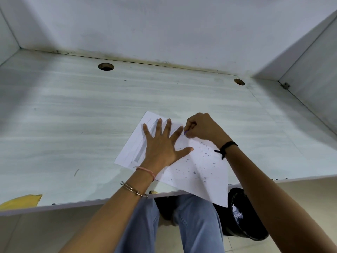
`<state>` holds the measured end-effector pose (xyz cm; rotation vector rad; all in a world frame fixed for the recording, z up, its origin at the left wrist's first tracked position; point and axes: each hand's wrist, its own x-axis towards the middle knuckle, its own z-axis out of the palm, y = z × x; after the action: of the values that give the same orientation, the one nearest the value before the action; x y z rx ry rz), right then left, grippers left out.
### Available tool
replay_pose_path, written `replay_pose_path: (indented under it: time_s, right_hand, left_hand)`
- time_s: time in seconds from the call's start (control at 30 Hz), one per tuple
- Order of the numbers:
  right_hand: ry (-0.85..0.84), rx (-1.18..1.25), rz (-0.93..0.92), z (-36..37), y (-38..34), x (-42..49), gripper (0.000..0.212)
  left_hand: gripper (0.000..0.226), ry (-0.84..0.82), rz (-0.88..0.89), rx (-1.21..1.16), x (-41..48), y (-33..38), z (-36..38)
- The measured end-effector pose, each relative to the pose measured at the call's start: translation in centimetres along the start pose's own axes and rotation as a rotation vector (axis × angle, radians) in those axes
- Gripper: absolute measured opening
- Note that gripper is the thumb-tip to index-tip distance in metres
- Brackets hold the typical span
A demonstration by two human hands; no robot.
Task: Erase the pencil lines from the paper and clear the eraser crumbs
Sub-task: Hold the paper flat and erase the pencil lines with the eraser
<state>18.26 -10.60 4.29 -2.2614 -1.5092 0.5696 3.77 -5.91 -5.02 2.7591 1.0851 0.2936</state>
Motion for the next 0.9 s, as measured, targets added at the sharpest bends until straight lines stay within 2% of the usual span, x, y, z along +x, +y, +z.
replay_pose_path:
  time_s: [0.07,0.17,0.2,0.3,0.33,0.47,0.57,0.63,0.73,0.8,0.9]
  right_hand:
    - [-0.053,0.017,0.006,0.0,-0.1,-0.3,0.007]
    - [0.127,0.051,0.068,-0.6,0.9,0.1,0.008]
    - [0.127,0.036,0.057,-0.6,0.8,0.2,0.009]
    - [-0.049,0.016,-0.009,0.1,0.1,-0.4,0.007]
    - [-0.049,0.038,-0.012,0.2,0.2,-0.5,0.006]
    - [0.169,0.086,0.075,-0.3,1.4,0.5,0.008]
    - [0.128,0.072,0.078,-0.4,1.3,0.5,0.006]
    - [0.114,0.196,0.105,-0.9,1.8,0.0,0.004]
    - [0.197,0.388,0.167,-1.8,3.2,-0.6,0.008]
    - [0.21,0.367,0.132,-1.4,3.1,-1.0,0.008]
    - [0.104,0.229,0.038,0.4,1.8,-1.3,0.004]
  left_hand:
    - [0.098,0.013,-0.002,-0.007,0.1,-0.1,0.0]
    - [0.1,-0.003,-0.001,-0.01,0.1,0.0,-0.1]
    - [0.1,-0.004,-0.001,-0.003,0.0,0.0,-0.1]
    - [0.098,0.01,0.0,-0.007,0.1,-0.1,0.1]
    - [0.097,0.013,-0.001,-0.008,0.1,-0.1,0.1]
    - [0.097,0.0,0.003,0.008,0.1,0.0,-0.2]
    - [0.09,0.013,0.076,0.034,0.1,0.2,-0.4]
    - [0.082,-0.024,0.114,-0.006,0.1,0.3,-0.7]
    - [0.079,-0.072,0.083,-0.098,0.2,0.3,-1.2]
    - [0.08,-0.075,0.071,-0.102,0.2,0.4,-1.1]
    - [0.08,-0.066,0.072,-0.087,0.3,0.4,-0.9]
